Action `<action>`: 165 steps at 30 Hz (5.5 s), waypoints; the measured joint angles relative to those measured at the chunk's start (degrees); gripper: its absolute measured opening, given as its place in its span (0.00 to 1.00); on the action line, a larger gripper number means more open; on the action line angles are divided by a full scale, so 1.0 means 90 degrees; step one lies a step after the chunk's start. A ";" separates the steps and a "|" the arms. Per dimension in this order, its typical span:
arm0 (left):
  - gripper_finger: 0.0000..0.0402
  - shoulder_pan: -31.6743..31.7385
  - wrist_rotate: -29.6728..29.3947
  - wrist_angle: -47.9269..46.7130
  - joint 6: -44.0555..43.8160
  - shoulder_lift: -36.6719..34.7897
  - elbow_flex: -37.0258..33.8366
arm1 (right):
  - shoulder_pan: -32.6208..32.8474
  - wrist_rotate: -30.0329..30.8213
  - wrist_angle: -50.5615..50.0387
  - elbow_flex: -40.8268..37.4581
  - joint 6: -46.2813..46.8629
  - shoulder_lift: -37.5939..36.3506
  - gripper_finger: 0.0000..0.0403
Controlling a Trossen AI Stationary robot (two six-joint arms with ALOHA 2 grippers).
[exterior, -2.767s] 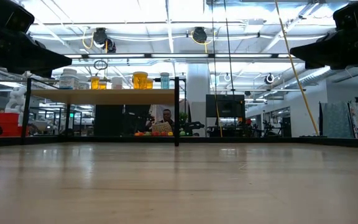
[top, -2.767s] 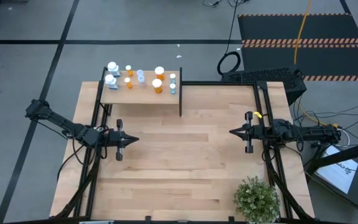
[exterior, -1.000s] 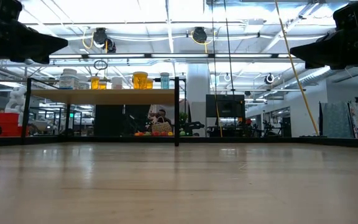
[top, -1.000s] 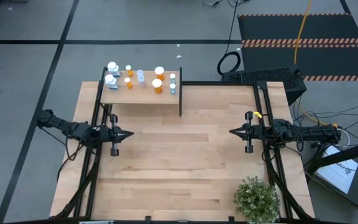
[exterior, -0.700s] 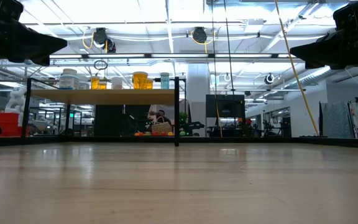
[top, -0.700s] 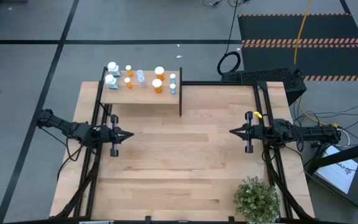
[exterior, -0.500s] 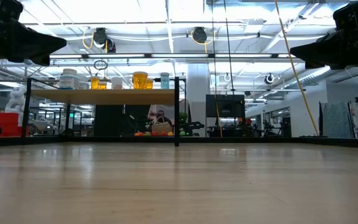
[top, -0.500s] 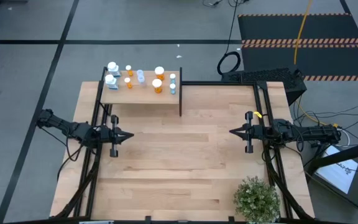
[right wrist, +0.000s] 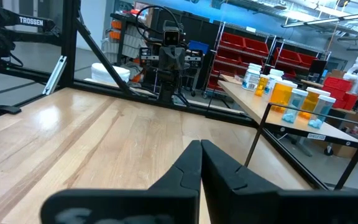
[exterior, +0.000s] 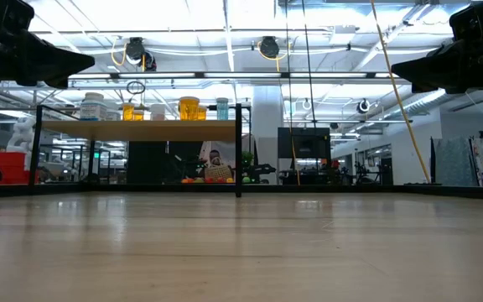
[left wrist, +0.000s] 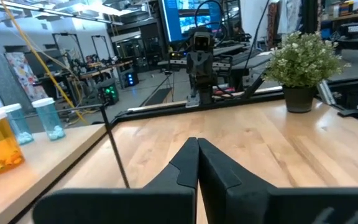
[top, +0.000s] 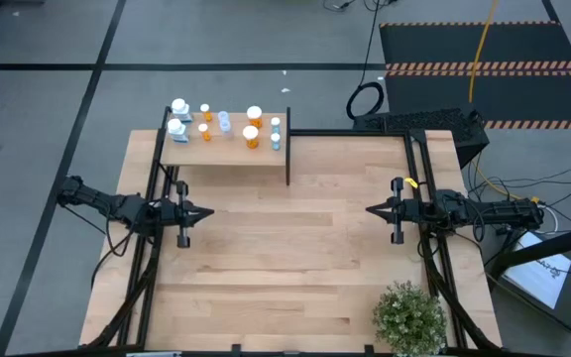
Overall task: Pick and place medicine bottles onto shelf by color
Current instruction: Return to Home Position
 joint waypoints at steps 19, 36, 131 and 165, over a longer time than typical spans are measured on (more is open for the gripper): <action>0.02 0.0964 0.0874 -0.0075 -0.0165 -0.0012 -0.0005 | 0.0000 0.0000 0.0001 0.0000 0.0001 0.0000 0.00; 0.02 0.0970 0.0974 -0.0097 0.0108 -0.0012 -0.0005 | 0.0002 0.0000 -0.0001 0.0000 -0.0001 0.0000 0.00; 0.08 0.0967 0.0969 0.0078 -0.0028 -0.0012 -0.0007 | 0.0000 -0.0001 0.0002 0.0000 0.0001 -0.0001 0.00; 0.08 0.0968 0.0968 0.0078 -0.0028 -0.0012 -0.0005 | 0.0002 -0.0002 0.0002 0.0000 0.0002 -0.0002 0.00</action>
